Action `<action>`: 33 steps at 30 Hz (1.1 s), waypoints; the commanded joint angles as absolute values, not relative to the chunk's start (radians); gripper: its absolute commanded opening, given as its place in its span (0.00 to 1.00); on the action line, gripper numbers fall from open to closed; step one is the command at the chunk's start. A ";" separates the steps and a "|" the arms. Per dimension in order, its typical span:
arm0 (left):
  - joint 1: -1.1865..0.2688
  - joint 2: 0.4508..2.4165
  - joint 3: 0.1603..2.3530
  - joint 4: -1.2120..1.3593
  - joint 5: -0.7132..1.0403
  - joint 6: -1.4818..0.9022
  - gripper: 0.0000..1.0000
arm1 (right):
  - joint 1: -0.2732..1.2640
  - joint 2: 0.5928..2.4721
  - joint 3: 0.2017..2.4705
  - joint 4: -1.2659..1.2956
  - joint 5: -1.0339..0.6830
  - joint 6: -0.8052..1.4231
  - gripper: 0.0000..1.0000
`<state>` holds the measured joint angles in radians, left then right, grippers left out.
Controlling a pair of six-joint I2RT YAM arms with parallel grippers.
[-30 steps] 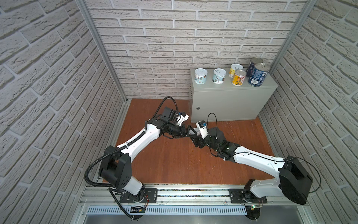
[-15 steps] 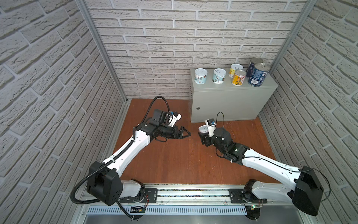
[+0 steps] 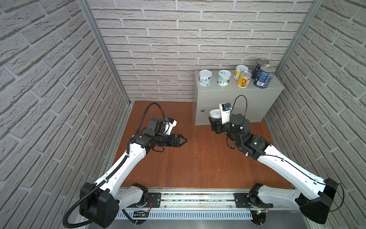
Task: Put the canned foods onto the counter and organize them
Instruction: 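Open the left gripper while the right gripper carries the can toward the cabinet top, then lower the pink-labelled can upright onto the cabinet top beside the white-lidded cans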
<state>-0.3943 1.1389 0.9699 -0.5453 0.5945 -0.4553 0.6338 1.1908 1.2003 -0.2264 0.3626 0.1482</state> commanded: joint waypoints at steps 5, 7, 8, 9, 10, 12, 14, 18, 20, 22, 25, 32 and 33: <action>-0.379 1.044 0.933 -0.580 0.551 -0.422 0.99 | 0.463 1.319 1.493 -0.214 0.235 0.095 0.57; -0.379 1.020 0.919 -0.581 0.545 -0.429 0.98 | 0.423 1.356 1.555 -0.222 0.206 0.084 0.58; -0.379 1.009 0.916 -0.583 0.540 -0.433 0.98 | 0.406 1.377 1.589 -0.232 0.190 0.074 0.58; -0.379 1.001 0.915 -0.584 0.534 -0.436 0.99 | 0.392 1.397 1.616 -0.238 0.183 0.066 0.58; -0.380 0.994 0.914 -0.586 0.527 -0.437 0.98 | 0.379 1.416 1.640 -0.241 0.178 0.058 0.58; -0.379 0.983 0.916 -0.587 0.519 -0.439 0.98 | 0.360 1.447 1.673 -0.227 0.167 0.038 0.58; -0.379 0.982 0.922 -0.591 0.513 -0.438 0.98 | 0.339 1.478 1.696 -0.209 0.139 0.031 0.59; -0.379 0.992 0.944 -0.621 0.502 -0.425 0.99 | 0.304 1.536 1.753 -0.207 0.107 0.036 0.59; -0.380 0.990 0.949 -0.630 0.494 -0.426 0.98 | 0.289 1.565 1.779 -0.212 0.107 0.049 0.59; -0.380 0.985 0.951 -0.635 0.484 -0.427 0.98 | 0.277 1.585 1.791 -0.199 0.105 0.058 0.59; -0.380 0.978 0.950 -0.639 0.466 -0.430 0.98 | 0.263 1.605 1.787 -0.156 0.098 0.069 0.59; -0.380 0.978 0.963 -0.662 0.444 -0.431 0.98 | 0.244 1.647 1.815 -0.123 0.086 0.086 0.59; -0.379 0.977 0.965 -0.665 0.443 -0.431 0.98 | 0.243 1.647 1.815 -0.120 0.086 0.090 0.59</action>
<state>-0.3862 0.9939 0.9329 -0.6521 0.4618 -0.4416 0.2493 1.6573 1.7664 -0.2779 0.0948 0.0731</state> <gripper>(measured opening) 0.985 0.764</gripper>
